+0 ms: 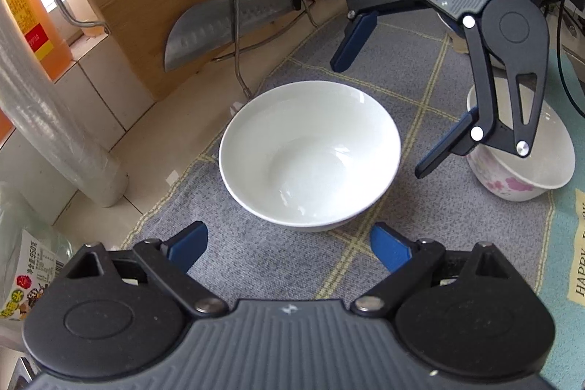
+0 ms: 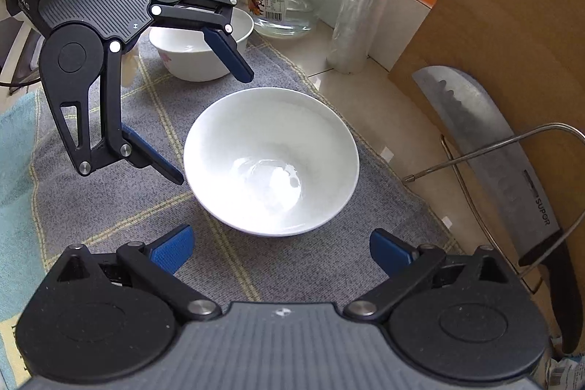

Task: Organize plates and bowls
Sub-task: 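Grasp a white bowl with both tools from opposite sides, then carry the held bowl with both tools toward the plate stack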

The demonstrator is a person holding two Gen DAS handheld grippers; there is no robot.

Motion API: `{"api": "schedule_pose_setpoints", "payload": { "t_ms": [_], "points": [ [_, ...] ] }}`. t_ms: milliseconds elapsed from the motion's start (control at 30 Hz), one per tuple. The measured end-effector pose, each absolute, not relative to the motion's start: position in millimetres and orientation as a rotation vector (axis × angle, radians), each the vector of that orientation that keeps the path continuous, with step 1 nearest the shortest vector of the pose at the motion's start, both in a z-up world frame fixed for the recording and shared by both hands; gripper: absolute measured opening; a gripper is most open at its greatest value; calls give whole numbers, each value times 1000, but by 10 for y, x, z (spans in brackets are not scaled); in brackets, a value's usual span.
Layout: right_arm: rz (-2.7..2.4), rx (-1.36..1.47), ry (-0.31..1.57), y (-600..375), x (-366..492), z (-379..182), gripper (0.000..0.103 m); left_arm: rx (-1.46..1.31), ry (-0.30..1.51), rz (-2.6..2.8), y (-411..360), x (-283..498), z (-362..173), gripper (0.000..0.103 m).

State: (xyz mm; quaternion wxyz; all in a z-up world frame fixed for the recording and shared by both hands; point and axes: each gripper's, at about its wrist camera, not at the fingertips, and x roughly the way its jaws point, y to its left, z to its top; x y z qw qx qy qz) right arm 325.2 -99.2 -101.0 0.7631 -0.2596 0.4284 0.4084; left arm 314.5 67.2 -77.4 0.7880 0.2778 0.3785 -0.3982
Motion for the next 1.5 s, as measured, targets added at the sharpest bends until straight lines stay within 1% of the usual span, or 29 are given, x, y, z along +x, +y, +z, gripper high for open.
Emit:
{"api": "schedule_pose_setpoints", "payload": {
  "t_ms": [233, 467, 667, 833, 933, 1133, 1500],
  "points": [
    [920, -577, 950, -932, 3331, -1112, 103, 655, 805, -891, 621, 3230, -823, 95],
    [948, -588, 936, -896, 3383, -1138, 96, 701, 759, -949, 582, 3255, -806, 94],
    [973, -602, 919, -867, 3404, -1146, 93, 746, 747, -1005, 543, 3265, -823, 90],
    [983, -624, 895, -857, 3394, -1136, 93, 762, 733, -1031, 576, 3243, -817, 88],
    [992, -623, 880, -858, 3400, -1116, 93, 767, 727, -1045, 576, 3258, -817, 88],
    [1008, -636, 864, -849, 3375, -1095, 88, 790, 706, -1064, 545, 3266, -816, 87],
    [1012, -654, 861, -845, 3335, -1061, 88, 787, 706, -1067, 550, 3256, -806, 87]
  ]
}}
